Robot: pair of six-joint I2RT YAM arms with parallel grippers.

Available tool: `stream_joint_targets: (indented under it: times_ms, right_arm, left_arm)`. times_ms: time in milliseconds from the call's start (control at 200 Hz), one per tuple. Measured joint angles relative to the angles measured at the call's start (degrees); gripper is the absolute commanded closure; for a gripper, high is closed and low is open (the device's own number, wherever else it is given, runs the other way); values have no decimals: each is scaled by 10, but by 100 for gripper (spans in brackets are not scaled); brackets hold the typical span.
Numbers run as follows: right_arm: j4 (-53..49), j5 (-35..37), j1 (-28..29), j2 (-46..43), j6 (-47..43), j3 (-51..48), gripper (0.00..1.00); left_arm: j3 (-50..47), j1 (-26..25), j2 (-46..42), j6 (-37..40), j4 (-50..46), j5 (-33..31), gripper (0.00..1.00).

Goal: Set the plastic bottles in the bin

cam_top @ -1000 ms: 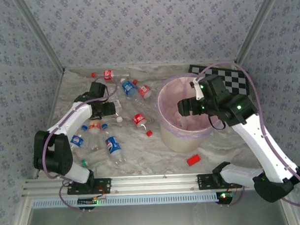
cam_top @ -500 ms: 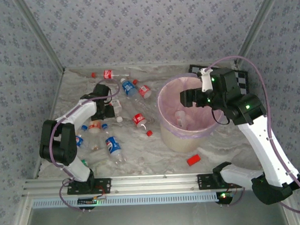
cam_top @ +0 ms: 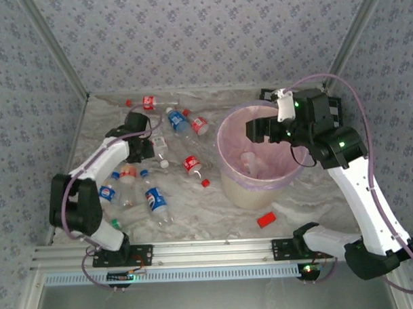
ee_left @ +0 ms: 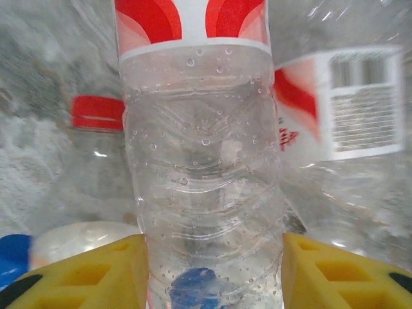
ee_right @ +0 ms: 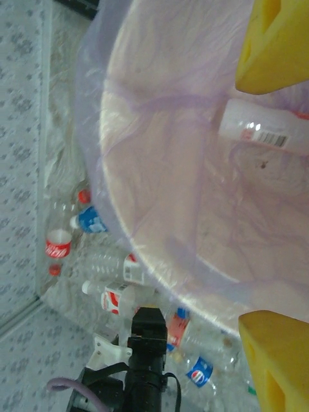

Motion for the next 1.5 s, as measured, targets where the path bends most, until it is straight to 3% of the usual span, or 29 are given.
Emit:
stream_joint_targets:
  times_ms: [145, 350, 510, 660, 1075, 1264, 1499]
  right_arm:
    - [41, -29, 36, 38, 4, 34, 11]
    - [93, -50, 116, 116, 18, 93, 9]
    - [129, -49, 162, 177, 37, 122, 3]
    - [148, -44, 169, 219, 57, 133, 0]
    - [216, -63, 132, 274, 138, 152, 5]
    - [190, -24, 118, 263, 125, 150, 6]
    - [170, -9, 102, 209, 103, 137, 6]
  left_arm:
    - [25, -3, -101, 0, -9, 36, 49]
    - [7, -33, -247, -20, 79, 194, 49]
    - [-17, -101, -294, -24, 157, 266, 51]
    - [-32, -130, -306, -24, 200, 292, 51]
    - [-61, -146, -327, -31, 251, 271, 53]
    - [-23, -143, -303, -36, 131, 158, 41]
    - [-19, -132, -215, -34, 28, 80, 32]
